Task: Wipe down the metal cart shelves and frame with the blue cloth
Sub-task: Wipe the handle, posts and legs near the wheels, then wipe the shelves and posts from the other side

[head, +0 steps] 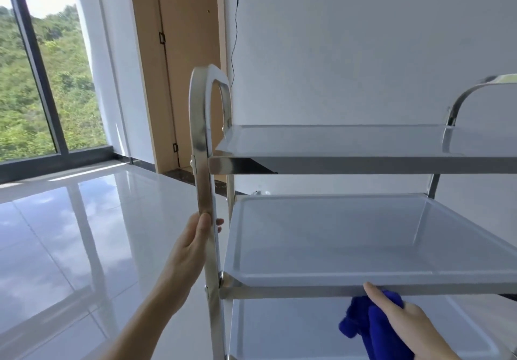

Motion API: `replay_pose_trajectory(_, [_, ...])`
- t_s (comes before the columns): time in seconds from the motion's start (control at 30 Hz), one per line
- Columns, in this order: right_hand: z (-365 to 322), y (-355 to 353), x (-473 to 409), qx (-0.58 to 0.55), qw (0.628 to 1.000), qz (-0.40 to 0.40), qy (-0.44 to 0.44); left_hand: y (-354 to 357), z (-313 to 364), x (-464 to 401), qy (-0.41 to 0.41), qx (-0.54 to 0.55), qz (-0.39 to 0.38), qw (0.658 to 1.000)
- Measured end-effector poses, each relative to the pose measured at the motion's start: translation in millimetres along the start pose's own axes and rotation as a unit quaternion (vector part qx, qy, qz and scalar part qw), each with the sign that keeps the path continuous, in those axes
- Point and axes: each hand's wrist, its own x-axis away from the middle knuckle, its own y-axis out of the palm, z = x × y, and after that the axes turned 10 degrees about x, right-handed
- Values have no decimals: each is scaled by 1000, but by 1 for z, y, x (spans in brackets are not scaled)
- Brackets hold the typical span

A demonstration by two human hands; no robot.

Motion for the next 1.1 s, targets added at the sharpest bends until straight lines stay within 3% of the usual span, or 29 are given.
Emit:
replay_pose_trajectory(0.07, [-23, -2, 20, 26, 998, 22, -46, -2, 8, -2, 9, 15, 13, 1000])
replay_pose_trajectory(0.2, [-95, -5, 77, 21, 958, 59, -280, -8, 36, -11, 53, 37, 47, 997])
replay_pose_trajectory(0.33, [-183, -4, 129, -51, 836, 89, -538, -12, 92, -29, 113, 33, 55, 992])
replay_pose_trajectory(0.47, [-262, 16, 142, -38, 709, 186, -679, -2, 162, -52, 152, 75, 64, 983])
replay_pose_trajectory(0.53, [-285, 32, 138, 66, 655, 280, -699, 7, 188, -60, 166, 87, 70, 980])
replay_pose_trajectory(0.6, [-290, 46, 127, 245, 638, 300, -665, 16, 204, -67, 178, 76, 81, 978])
replay_pose_trajectory(0.63, [-287, 53, 119, 350, 639, 246, -640, 19, 208, -71, 182, 61, 84, 978])
replay_pose_trajectory(0.7, [-276, 60, 101, 489, 652, 16, -579, 23, 211, -77, 179, 18, 85, 980])
replay_pose_trajectory(0.77, [-271, 52, 87, 442, 685, -144, -561, 25, 209, -82, 170, -42, 81, 981])
replay_pose_trajectory(0.8, [-273, 45, 82, 391, 703, -153, -574, 27, 207, -84, 169, -64, 81, 980])
replay_pose_trajectory(0.87, [-279, 39, 75, 342, 704, -86, -617, 27, 201, -87, 176, -82, 84, 977])
replay_pose_trajectory(0.93, [-278, 47, 70, 372, 676, -48, -634, 29, 195, -91, 180, -86, 89, 976])
replay_pose_trajectory(1.03, [-258, 76, 55, 512, 562, 44, -648, 33, 188, -96, 176, -108, 104, 973])
replay_pose_trajectory(1.1, [-249, 89, 43, 497, 524, 154, -674, 36, 184, -97, 185, -166, 116, 962])
